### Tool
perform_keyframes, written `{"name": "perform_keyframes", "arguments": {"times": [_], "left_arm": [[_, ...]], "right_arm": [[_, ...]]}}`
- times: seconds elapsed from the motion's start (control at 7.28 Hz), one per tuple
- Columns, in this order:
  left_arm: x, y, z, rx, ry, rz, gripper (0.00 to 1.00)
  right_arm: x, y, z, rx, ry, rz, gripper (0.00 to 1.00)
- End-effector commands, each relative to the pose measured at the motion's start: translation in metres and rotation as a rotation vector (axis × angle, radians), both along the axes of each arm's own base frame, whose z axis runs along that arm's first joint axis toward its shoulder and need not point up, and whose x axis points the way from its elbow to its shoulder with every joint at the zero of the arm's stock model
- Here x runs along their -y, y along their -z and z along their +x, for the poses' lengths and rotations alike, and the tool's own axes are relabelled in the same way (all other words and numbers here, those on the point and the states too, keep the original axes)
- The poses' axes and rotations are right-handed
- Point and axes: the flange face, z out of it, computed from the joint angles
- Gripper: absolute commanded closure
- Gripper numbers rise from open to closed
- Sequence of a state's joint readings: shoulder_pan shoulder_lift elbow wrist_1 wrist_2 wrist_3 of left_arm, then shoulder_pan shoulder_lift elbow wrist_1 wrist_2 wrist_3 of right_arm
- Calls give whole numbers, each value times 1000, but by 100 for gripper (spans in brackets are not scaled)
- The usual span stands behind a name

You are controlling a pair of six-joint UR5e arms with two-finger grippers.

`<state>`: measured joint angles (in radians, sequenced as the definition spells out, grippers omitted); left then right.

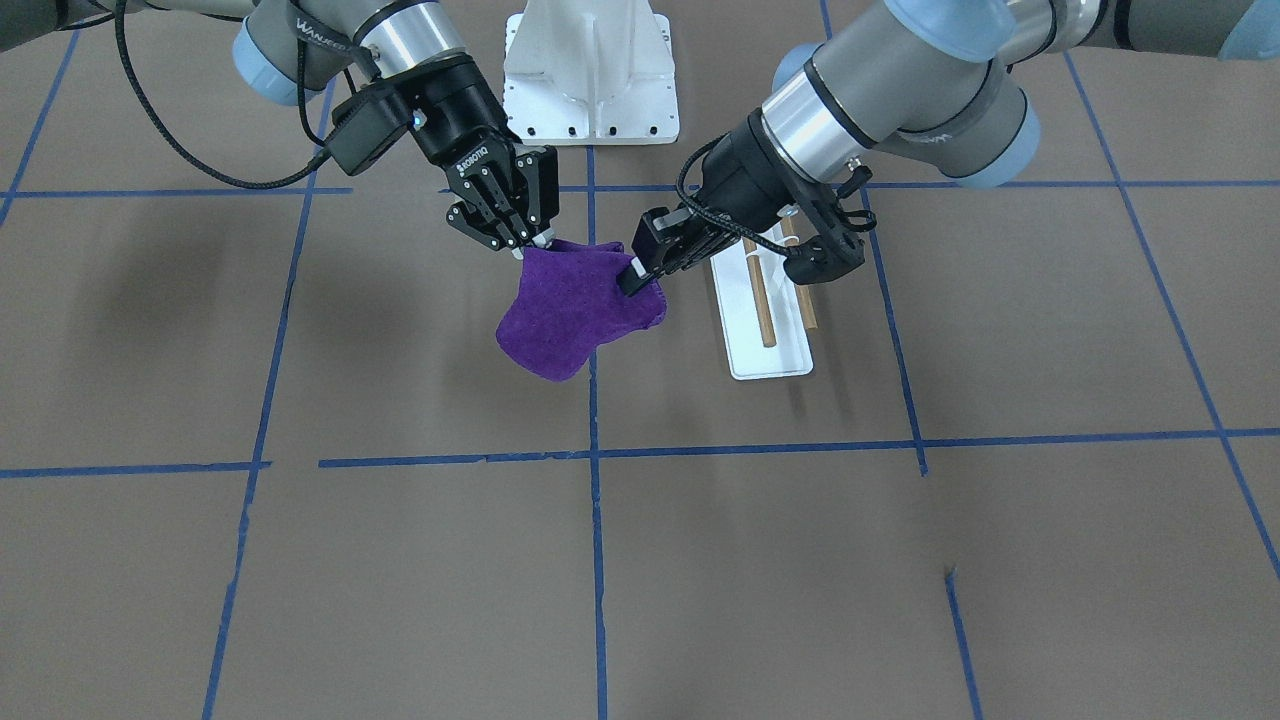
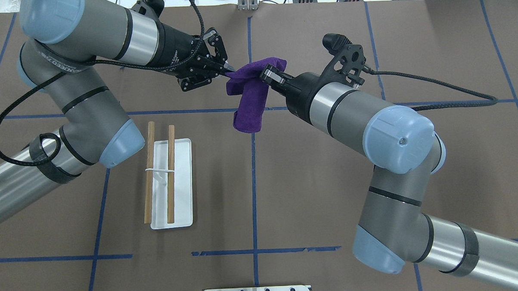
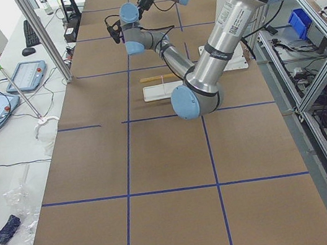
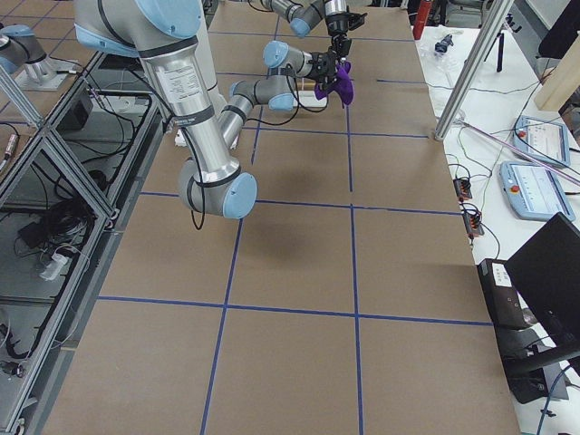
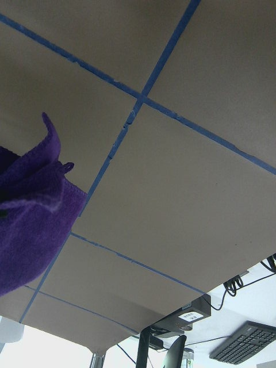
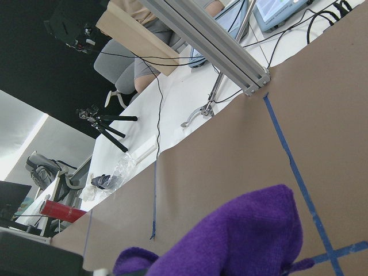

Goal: Hang towel on rack

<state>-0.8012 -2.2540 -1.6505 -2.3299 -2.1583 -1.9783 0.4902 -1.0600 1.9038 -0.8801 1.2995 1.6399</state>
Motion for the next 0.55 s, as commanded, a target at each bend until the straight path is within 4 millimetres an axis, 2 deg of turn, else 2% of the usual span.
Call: {"name": "perform_keyframes", "arguments": {"times": [0.0,0.14,0.27,0.41], "left_arm": [[1,0,-1,0,3,-1,100],[1,1,-2,-2,4,1,100],[2,3,-5,-4,9,4,100],[4,4,-9,-5,13,5,100]], "right_arm": [[-5,1,-1,2,11,-1,0],[-8,0,3,0,20,1,0],[-13,-11,7,-19,71,0,0],[-19,-31,18,-62,105,10,0]]}}
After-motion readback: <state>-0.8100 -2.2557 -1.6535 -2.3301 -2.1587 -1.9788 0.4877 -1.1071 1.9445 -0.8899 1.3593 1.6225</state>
